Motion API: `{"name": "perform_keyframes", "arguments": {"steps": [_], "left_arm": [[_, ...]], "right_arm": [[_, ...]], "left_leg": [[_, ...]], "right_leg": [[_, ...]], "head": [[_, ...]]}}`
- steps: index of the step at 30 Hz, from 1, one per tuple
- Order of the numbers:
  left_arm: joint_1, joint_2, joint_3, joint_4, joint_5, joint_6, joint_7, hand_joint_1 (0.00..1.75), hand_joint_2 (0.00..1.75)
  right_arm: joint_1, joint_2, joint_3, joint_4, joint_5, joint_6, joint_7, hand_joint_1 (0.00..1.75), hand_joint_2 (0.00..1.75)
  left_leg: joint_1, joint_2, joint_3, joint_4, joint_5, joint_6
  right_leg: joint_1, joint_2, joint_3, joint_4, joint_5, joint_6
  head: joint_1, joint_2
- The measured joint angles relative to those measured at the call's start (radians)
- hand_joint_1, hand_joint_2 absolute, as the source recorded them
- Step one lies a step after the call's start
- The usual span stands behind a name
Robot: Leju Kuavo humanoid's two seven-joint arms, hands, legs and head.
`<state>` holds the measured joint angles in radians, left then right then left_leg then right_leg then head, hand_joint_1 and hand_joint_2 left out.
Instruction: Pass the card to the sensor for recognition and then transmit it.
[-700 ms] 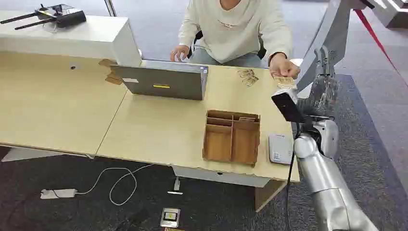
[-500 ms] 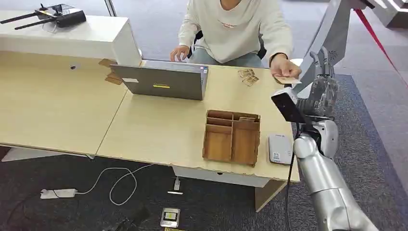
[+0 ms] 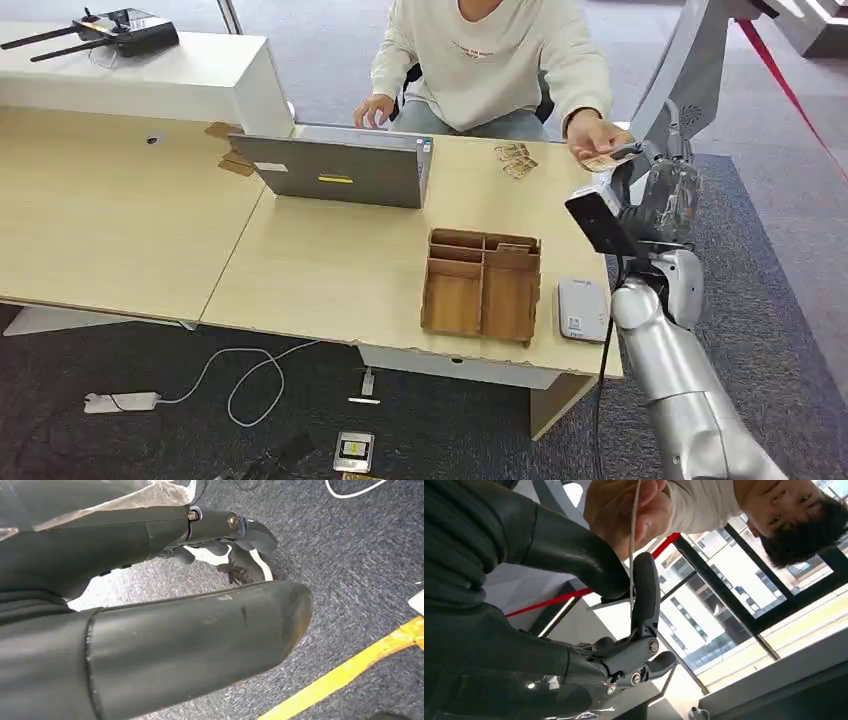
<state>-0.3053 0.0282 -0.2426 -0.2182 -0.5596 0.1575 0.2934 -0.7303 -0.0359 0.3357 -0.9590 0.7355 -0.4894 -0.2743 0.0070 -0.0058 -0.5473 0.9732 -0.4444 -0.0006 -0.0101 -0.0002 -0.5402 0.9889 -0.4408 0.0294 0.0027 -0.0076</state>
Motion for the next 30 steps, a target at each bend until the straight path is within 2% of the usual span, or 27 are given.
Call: {"name": "perform_keyframes", "arguments": {"steps": [13,18,26,30], "left_arm": [[-0.004,-0.004,-0.006,0.0,-0.002,-0.002,0.0,0.0,0.0],[-0.007,-0.005,-0.007,0.0,-0.003,-0.003,0.002,0.0,0.0],[-0.006,-0.005,-0.006,0.0,-0.003,-0.003,0.002,0.0,0.0],[-0.006,-0.005,-0.006,0.0,-0.001,-0.002,0.002,0.0,0.0]], "right_arm": [[0.002,-0.007,0.0,0.005,-0.002,0.011,0.001,1.75,1.75],[0.01,-0.015,0.0,0.005,-0.003,0.018,0.022,1.75,1.75],[0.009,-0.064,-0.023,0.032,-0.035,0.016,0.02,1.75,1.75],[0.016,-0.096,-0.039,0.065,-0.04,0.018,0.047,1.75,1.75]], "left_leg": [[0.0,0.0,0.0,0.0,0.0,0.0],[0.0,0.0,0.0,0.0,0.0,0.0],[0.0,0.0,0.0,0.0,0.0,0.0],[0.0,-0.001,0.0,0.0,0.0,0.0]], "right_leg": [[0.0,0.0,0.0,0.0,0.0,0.0],[0.0,0.0,0.0,0.0,0.0,0.0],[0.0,0.0,-0.001,0.0,0.0,0.0],[0.0,0.0,-0.001,-0.001,0.0,0.0]], "head": [[0.0,0.0],[0.0,0.0],[0.0,0.0],[0.0,0.0]]}}
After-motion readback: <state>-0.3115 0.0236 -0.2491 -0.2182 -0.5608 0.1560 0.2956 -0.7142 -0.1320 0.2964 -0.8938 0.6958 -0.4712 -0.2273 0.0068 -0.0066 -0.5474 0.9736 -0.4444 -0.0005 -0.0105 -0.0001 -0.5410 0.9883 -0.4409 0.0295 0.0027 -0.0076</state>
